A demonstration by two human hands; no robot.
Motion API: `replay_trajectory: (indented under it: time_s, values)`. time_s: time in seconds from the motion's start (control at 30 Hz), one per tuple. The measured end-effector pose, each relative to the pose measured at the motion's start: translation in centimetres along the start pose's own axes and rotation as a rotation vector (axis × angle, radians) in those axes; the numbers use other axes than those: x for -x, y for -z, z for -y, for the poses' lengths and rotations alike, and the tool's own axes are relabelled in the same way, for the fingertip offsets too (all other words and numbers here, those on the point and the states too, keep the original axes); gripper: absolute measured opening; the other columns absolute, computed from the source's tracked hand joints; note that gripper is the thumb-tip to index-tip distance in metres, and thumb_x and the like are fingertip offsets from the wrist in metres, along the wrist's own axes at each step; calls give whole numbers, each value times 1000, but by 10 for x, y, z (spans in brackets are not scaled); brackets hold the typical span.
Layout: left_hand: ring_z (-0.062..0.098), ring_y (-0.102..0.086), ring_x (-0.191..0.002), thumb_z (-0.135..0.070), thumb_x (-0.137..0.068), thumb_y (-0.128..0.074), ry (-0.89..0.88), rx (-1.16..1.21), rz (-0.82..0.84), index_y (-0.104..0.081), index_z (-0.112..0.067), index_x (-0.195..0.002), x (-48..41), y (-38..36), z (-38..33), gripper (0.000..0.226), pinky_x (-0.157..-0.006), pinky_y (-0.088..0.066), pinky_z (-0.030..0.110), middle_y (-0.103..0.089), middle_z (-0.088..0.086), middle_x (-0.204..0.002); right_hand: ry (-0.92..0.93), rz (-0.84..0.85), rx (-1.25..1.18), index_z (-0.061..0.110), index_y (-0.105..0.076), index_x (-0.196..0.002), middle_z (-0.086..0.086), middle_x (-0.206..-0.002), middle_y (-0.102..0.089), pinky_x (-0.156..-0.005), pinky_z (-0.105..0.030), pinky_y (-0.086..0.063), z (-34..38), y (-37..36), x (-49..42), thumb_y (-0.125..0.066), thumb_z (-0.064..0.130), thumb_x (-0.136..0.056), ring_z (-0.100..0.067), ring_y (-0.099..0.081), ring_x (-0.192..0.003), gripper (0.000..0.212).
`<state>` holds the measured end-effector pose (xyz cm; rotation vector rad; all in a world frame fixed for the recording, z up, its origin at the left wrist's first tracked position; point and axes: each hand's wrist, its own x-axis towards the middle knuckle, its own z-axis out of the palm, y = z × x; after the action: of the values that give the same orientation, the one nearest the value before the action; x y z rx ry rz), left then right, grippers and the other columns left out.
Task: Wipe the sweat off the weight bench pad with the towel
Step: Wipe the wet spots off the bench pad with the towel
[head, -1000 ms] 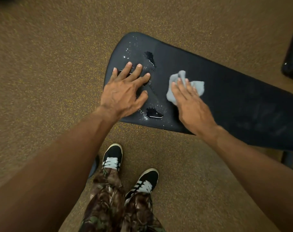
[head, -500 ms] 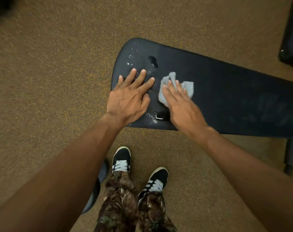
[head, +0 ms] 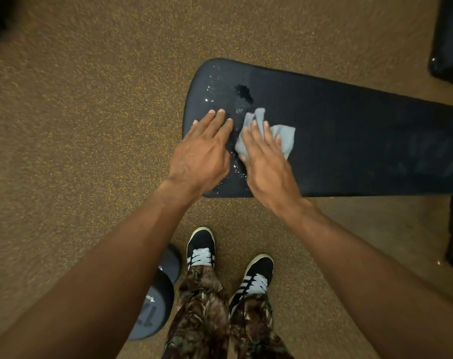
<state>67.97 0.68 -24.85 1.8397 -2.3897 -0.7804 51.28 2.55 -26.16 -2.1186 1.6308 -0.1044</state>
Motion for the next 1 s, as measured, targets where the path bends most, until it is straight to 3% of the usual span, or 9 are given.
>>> replay_trajectory:
  time_s: [0.1, 0.17, 0.3, 0.4, 0.57, 0.7, 0.77, 0.87, 1.0]
  values:
    - [24, -12, -153, -22, -100, -36, -5, -10, -7, -26, -10, -156, 2, 2, -1, 58, -124, -12, 41, -18, 10, -165, 60, 80, 121, 11, -19, -155, -7, -164, -11, -123, -47, -8, -25, 10, 24, -40, -3, -98, -27, -1, -152, 63]
    - [23, -11, -153, -24, -100, -35, -7, -7, 0, -25, -10, -156, 4, 3, -1, 58, -124, -13, 42, -17, 9, -165, -18, 98, 148, 13, -17, -156, -3, -164, -8, -124, -44, -7, -49, 23, 35, -39, -7, -96, -25, 1, -152, 67]
    - [24, -9, -153, -20, -99, -35, -19, -10, 19, -22, -10, -157, 3, 2, -1, 60, -124, -11, 43, -15, 8, -165, -229, 66, 47, 9, -17, -156, -9, -165, -7, -123, -47, -7, -49, 34, 37, -35, 10, -105, -27, 3, -151, 54]
    - [25, -8, -153, -17, -97, -36, -3, -13, 9, -22, -9, -157, 3, 1, -2, 61, -124, -10, 44, -15, 9, -166, -307, -33, -56, 8, -20, -155, -10, -164, -10, -122, -40, -1, -10, 19, 18, -32, 23, -107, -28, 0, -152, 52]
    - [24, -6, -153, -20, -100, -32, -4, 4, 14, -20, -10, -157, 3, -1, -3, 59, -124, -8, 43, -13, 9, -166, -96, 24, -25, 7, -18, -155, -11, -164, -10, -123, -45, 0, 29, -6, 19, -36, 8, -102, -28, 2, -151, 55]
    - [23, -6, -153, -19, -98, -35, -3, 14, -4, -21, -11, -157, 5, 0, -1, 61, -124, -8, 42, -13, 8, -166, 72, 133, 163, 18, -7, -156, -2, -164, 0, -124, -44, -4, -5, 5, 47, -38, -5, -95, -22, 7, -151, 73]
    - [22, -5, -154, -18, -98, -36, -7, 18, -8, -20, -11, -158, 6, -1, 1, 62, -124, -7, 40, -12, 7, -166, -3, 138, 193, 23, -4, -156, 3, -163, 2, -123, -40, -4, -34, 17, 55, -38, -6, -97, -18, 9, -150, 74]
    - [22, -4, -154, -18, -99, -36, -16, 10, -23, -19, -11, -158, 7, -5, 3, 62, -125, -5, 40, -11, 7, -166, -188, 112, 142, 16, -10, -156, 0, -164, -2, -124, -44, -7, -56, 28, 58, -35, -1, -102, -16, 7, -149, 62]
    - [24, -8, -153, -17, -97, -39, -6, 30, -50, -24, -11, -156, 4, -8, 1, 61, -125, -9, 43, -16, 7, -165, -276, -5, -46, 11, -18, -156, -6, -164, -9, -123, -47, -4, -16, 11, 49, -34, 19, -107, -24, 3, -151, 52]
